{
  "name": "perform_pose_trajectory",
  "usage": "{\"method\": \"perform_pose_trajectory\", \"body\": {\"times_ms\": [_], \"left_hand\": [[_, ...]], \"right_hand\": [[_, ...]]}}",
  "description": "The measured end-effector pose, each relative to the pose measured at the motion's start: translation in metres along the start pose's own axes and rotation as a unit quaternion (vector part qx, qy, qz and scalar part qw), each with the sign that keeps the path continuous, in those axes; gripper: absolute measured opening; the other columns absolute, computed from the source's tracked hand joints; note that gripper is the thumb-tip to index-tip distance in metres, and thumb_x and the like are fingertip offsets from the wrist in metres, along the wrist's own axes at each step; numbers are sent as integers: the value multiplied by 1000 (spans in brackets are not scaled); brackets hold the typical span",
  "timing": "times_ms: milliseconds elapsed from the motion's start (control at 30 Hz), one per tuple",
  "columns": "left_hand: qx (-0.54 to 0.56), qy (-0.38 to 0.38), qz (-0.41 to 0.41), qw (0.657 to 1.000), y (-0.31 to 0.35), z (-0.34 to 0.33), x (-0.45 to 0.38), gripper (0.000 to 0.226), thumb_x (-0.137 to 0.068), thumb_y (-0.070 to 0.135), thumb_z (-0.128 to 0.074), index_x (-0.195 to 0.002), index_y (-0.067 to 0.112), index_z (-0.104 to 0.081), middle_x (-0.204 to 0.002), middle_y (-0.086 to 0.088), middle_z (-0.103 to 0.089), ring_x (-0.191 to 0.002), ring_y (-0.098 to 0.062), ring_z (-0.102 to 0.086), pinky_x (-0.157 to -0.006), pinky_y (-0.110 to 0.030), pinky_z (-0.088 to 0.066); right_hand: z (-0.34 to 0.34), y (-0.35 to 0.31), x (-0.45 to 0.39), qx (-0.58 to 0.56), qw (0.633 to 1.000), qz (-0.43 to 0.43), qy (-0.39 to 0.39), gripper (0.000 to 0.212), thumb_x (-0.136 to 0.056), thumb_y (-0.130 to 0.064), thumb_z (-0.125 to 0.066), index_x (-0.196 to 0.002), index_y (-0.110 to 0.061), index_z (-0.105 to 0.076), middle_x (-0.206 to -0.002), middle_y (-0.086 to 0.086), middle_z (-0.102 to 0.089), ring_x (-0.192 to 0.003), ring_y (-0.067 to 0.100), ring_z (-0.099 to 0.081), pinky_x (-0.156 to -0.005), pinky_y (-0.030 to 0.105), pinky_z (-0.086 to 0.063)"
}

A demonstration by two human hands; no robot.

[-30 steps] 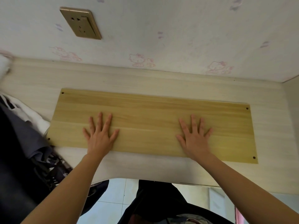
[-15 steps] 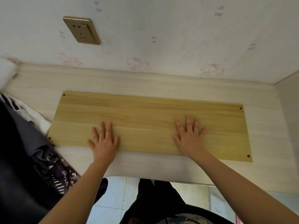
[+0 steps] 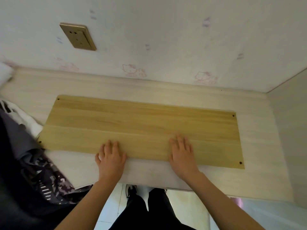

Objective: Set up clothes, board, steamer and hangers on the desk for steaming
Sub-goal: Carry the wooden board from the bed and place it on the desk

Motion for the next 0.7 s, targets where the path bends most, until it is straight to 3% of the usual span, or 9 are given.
{"method": "perform_pose_trajectory", "body": {"times_ms": [100,167,267,333,433,567,700], "left_hand": [[-42,15,-75,996,13,-1,9,48,-89,39,-51,-130,13,-54,-138,-17,-47,-124,-40,-43,-100,-61,-33],[-63,4,-117,991,16,-3,15,52,-84,43,-39,-122,13,-60,-130,-17,-54,-114,-40,-51,-92,-60,-38],[-84,10,-189,978,15,-2,22,54,-83,42,-35,-122,15,-59,-132,-14,-54,-115,-39,-51,-92,-58,-38],[-86,20,-238,967,11,-2,25,47,-82,38,-44,-123,18,-56,-135,-10,-51,-119,-35,-47,-94,-56,-36],[-73,10,-307,949,5,-1,31,49,-78,27,-65,-125,20,-53,-136,-5,-48,-122,-31,-42,-95,-53,-37],[-77,-12,-375,924,-5,-2,45,49,-79,24,-66,-127,17,-55,-133,-5,-54,-120,-29,-49,-95,-52,-45],[-83,-40,-446,890,-10,-4,64,50,-74,21,-75,-122,16,-60,-127,-2,-59,-117,-23,-56,-92,-51,-48]], "right_hand": [[-10,-3,17,-20,1000,-14,-3,59,-95,-23,-44,-149,-11,-25,-159,13,-12,-145,40,-10,-115,52,-19],[-15,-7,30,-33,999,-28,8,58,-93,-23,-47,-147,-9,-30,-158,14,-18,-143,41,-16,-114,52,-23],[-23,-16,49,-52,997,-53,1,59,-98,-25,-39,-151,-11,-16,-161,8,-4,-147,32,-3,-118,45,-16],[-28,-23,62,-68,994,-82,-7,60,-101,-26,-34,-152,-13,-6,-161,4,2,-148,26,2,-119,42,-13],[-37,-39,82,-81,989,-120,7,60,-101,-27,-33,-152,-11,-7,-160,6,-8,-147,24,-7,-118,41,-16],[-50,-68,112,-95,981,-165,38,56,-99,-29,-38,-149,-9,-20,-153,9,-28,-143,24,-21,-116,38,-22],[-53,-88,147,-110,969,-215,49,54,-101,-31,-34,-149,-8,-20,-150,9,-34,-140,25,-28,-115,35,-24]]}}
Point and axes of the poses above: each hand's wrist, its own x-axis away from the middle knuckle, its own z-axis out of the back of the hand, y = z × x, the point moved 7 cm from there along -x, towards the middle knuckle
